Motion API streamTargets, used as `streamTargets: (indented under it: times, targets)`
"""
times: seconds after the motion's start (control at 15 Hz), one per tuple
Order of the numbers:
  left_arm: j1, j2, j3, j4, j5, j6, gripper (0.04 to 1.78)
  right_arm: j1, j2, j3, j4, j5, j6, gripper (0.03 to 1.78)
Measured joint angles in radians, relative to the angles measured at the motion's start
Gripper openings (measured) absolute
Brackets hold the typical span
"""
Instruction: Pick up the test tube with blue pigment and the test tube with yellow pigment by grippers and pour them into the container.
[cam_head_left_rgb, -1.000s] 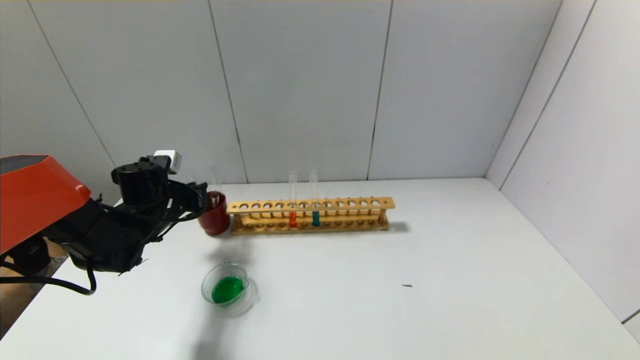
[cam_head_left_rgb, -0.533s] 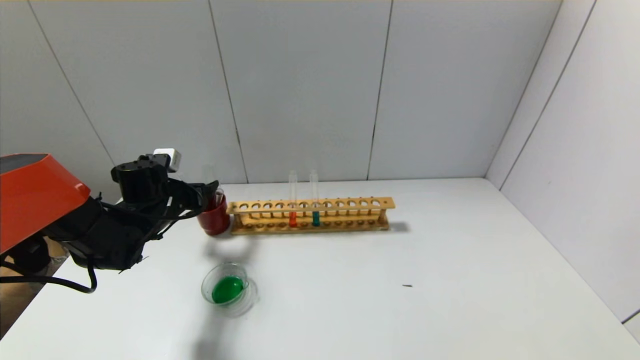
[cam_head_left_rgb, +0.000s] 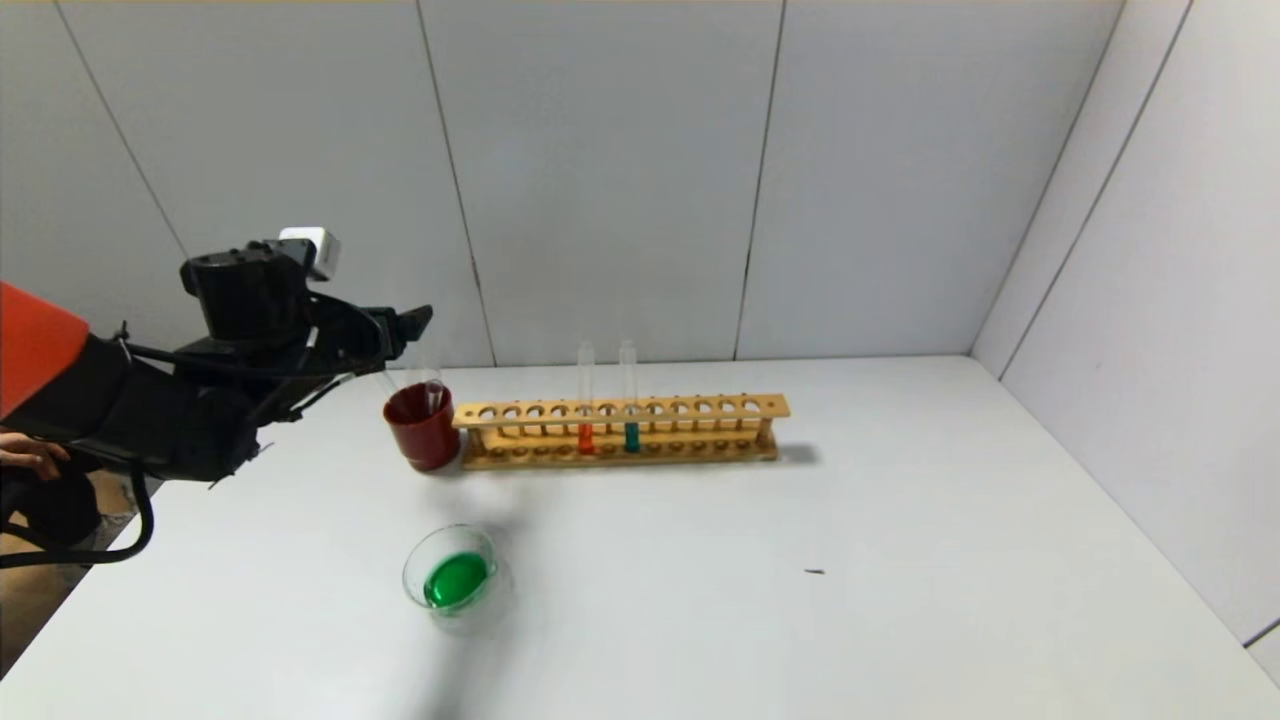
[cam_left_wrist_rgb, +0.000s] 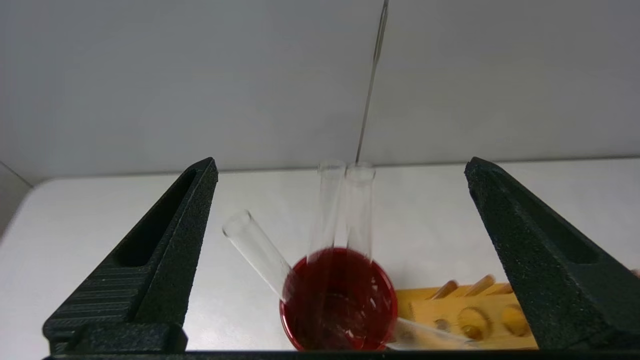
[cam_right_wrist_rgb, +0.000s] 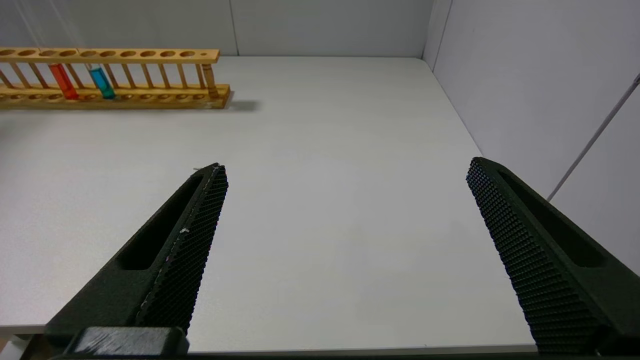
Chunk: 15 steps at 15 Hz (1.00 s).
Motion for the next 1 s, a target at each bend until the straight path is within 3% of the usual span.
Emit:
streamTargets:
  times: [0.53, 0.73, 1.0]
  targets:
    - [0.001, -0.531, -0.114, 0.487, 0.014, 0.042, 1.74, 0.0, 0.0, 0.0, 0.0, 0.0, 0.0, 1.75]
    - [0.003, -0.811, -0.042, 0.658, 0.023, 0.049, 1.74, 0.0, 0.0, 0.0, 0.0, 0.0, 0.0, 1.75]
    - [0.003, -1.203, 0.161, 0.767, 0.008, 0.087, 1.74, 0.0, 0.0, 0.0, 0.0, 0.0, 0.0, 1.75]
